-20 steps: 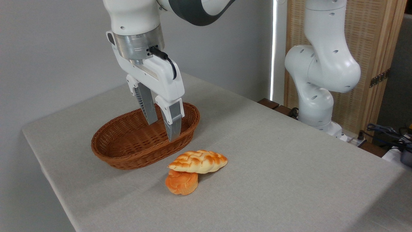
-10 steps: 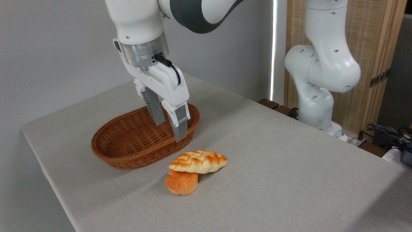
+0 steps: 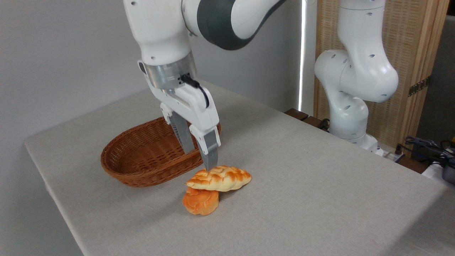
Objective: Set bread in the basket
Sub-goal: 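Move the gripper over the braided roll and lower it onto the roll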
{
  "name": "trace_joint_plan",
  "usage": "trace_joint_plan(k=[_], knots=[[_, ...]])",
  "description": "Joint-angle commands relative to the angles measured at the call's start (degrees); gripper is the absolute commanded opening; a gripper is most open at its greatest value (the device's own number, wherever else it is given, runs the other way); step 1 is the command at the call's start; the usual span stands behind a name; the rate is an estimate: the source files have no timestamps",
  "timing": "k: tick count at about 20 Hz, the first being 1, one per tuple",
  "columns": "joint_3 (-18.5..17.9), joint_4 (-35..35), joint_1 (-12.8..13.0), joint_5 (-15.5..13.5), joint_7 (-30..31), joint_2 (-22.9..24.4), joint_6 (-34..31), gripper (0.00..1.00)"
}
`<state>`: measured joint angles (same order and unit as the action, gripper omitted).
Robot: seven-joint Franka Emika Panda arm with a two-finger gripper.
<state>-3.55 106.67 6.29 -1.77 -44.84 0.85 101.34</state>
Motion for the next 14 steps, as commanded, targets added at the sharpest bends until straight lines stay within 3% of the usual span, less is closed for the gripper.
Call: trace_joint_plan(k=[1, 9, 14], knots=[[-0.4, 3.7, 0.2, 1.2, -1.5, 0.8, 5.0, 1.0], [-0.3, 5.3, 0.2, 1.2, -2.9, -0.1, 6.1, 1.0], [-0.3, 5.3, 0.2, 3.0, -3.3, -2.2, 6.8, 1.0]])
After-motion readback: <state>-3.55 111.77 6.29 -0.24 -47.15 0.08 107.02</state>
